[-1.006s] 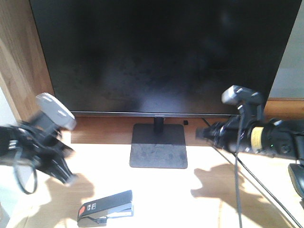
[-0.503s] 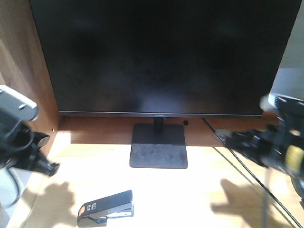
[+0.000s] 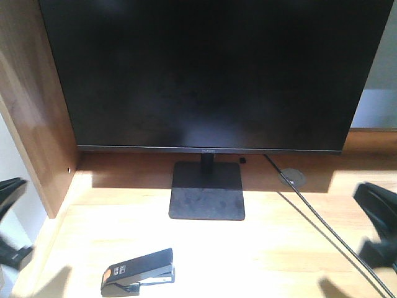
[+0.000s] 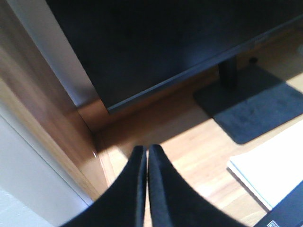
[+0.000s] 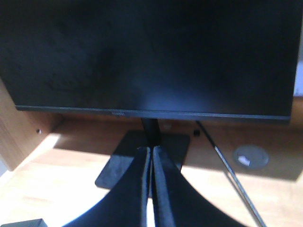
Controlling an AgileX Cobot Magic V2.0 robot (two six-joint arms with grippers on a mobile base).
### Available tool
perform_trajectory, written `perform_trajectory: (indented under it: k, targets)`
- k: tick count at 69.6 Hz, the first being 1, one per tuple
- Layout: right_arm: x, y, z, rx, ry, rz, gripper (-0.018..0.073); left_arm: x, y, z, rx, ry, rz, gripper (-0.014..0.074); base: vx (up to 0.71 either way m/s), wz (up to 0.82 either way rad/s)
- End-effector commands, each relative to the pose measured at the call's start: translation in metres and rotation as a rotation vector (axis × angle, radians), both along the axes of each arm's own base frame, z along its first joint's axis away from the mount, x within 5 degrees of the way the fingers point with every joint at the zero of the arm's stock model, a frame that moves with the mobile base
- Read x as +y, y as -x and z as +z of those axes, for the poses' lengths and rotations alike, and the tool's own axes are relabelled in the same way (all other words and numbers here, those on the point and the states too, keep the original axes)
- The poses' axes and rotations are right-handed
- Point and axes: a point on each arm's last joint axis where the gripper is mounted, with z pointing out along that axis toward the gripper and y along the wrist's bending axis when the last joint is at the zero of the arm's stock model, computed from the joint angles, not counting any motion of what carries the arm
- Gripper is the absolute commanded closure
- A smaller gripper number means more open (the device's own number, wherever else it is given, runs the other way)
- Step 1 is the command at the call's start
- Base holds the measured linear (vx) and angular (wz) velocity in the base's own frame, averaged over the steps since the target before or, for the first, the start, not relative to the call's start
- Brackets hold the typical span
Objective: Grab stapler and paper to desk for stapling
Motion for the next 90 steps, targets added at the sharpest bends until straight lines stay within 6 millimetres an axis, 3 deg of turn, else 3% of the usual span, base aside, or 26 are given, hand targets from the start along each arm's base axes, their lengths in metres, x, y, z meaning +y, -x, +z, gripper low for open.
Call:
perform_trajectory:
  k: [1,14,30,90]
  targets:
    - [-0.004,0.011,0.006,-0.075,0.036,-0.017,0.0565,0.002,0.015,0.017,-0.139,0.059,-0.013,0.0603,0.0,0.0]
    - [-0.007,0.031,-0.004,-0.129,0.027,-0.015,0.0565,0.012,0.048,0.011,-0.224,0.082,-0.011,0.0603,0.0,0.0]
    - [-0.008,0.038,-0.012,-0.14,0.025,-0.015,0.0565,0.02,0.072,0.006,-0.271,0.096,0.0,0.0603,0.0,0.0]
    - [-0.009,0.037,-0.012,-0.14,0.023,-0.018,0.0565,0.022,0.075,0.002,-0.227,0.083,0.011,0.0603,0.0,0.0]
